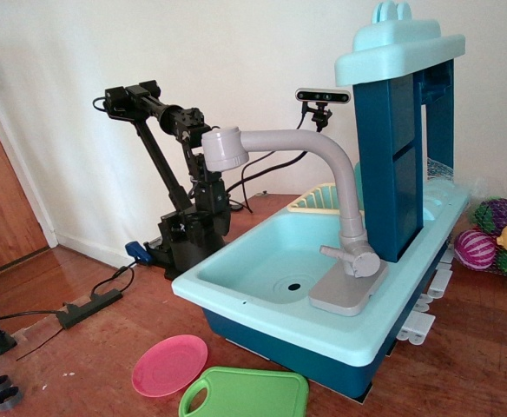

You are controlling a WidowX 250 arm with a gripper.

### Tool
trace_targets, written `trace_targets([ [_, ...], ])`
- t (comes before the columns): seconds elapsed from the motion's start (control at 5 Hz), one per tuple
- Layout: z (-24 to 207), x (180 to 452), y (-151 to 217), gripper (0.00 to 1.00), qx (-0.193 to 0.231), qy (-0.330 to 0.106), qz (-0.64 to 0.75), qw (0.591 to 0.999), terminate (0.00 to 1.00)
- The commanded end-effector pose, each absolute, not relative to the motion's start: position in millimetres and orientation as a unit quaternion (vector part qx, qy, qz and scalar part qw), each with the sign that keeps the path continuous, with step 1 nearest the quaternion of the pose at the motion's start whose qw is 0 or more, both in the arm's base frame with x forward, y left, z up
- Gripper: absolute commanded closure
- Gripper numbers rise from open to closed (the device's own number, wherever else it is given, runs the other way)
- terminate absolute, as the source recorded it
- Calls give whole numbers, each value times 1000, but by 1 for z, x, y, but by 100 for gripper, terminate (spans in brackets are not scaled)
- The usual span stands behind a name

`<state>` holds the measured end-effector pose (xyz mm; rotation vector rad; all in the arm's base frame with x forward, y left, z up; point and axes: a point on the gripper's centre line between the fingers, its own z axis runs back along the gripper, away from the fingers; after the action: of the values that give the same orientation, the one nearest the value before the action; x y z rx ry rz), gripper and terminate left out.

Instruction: Put cup from anywhere into sink

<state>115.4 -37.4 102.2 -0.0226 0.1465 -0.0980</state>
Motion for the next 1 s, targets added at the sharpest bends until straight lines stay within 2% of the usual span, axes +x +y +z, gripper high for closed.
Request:
trace_targets([
  [0.0, 102, 115, -37, 0, -11, 73, -49, 996, 0],
  [0.8, 57, 95, -49, 0, -13, 71, -59, 996, 0],
])
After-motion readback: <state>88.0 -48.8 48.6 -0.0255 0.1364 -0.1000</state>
